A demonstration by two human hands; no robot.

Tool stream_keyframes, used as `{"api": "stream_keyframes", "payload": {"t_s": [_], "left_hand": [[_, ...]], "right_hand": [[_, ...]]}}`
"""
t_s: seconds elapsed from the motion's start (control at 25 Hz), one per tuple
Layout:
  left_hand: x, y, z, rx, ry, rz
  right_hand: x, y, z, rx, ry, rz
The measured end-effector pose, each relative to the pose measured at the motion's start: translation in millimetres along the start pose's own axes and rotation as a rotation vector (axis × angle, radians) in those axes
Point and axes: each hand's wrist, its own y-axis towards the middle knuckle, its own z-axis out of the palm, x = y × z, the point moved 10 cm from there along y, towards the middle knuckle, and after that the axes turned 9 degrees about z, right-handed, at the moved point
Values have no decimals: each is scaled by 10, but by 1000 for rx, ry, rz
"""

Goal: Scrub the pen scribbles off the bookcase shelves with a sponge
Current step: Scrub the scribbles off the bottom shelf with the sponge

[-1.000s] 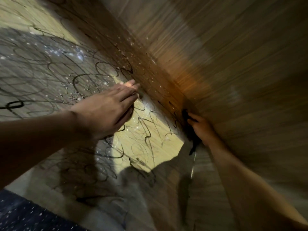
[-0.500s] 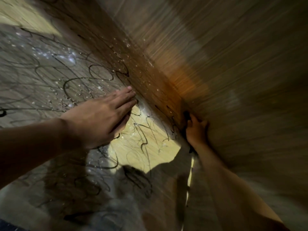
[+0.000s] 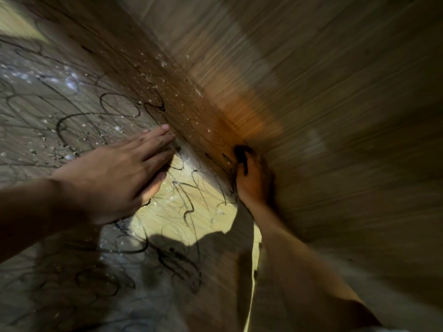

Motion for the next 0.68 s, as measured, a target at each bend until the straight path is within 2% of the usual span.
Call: {"api": "stream_keyframes", "payload": {"t_s": [0.12, 0.32, 0.4, 0.52, 0.56, 0.6, 0.68], "left_hand": [[-24, 14, 8, -2, 8, 2], [-33, 9, 33, 20, 96, 20], [-39, 20, 32, 8, 93, 32], [-44, -9, 7, -17, 91, 31], [-51, -9, 9, -16, 96, 30], [-44, -6, 16, -8, 101, 26], [-41, 3, 31, 6, 99, 31]], "right_hand": [[-498, 15, 50, -19, -153, 189], [-148, 368, 171, 157, -1, 559], [71, 357, 196, 114, 105, 505], [110, 144, 44, 28, 102, 90], [1, 91, -13, 25, 61, 17], [-175, 127, 11, 47, 31, 33], [-508, 273, 119, 111, 5, 237]]}}
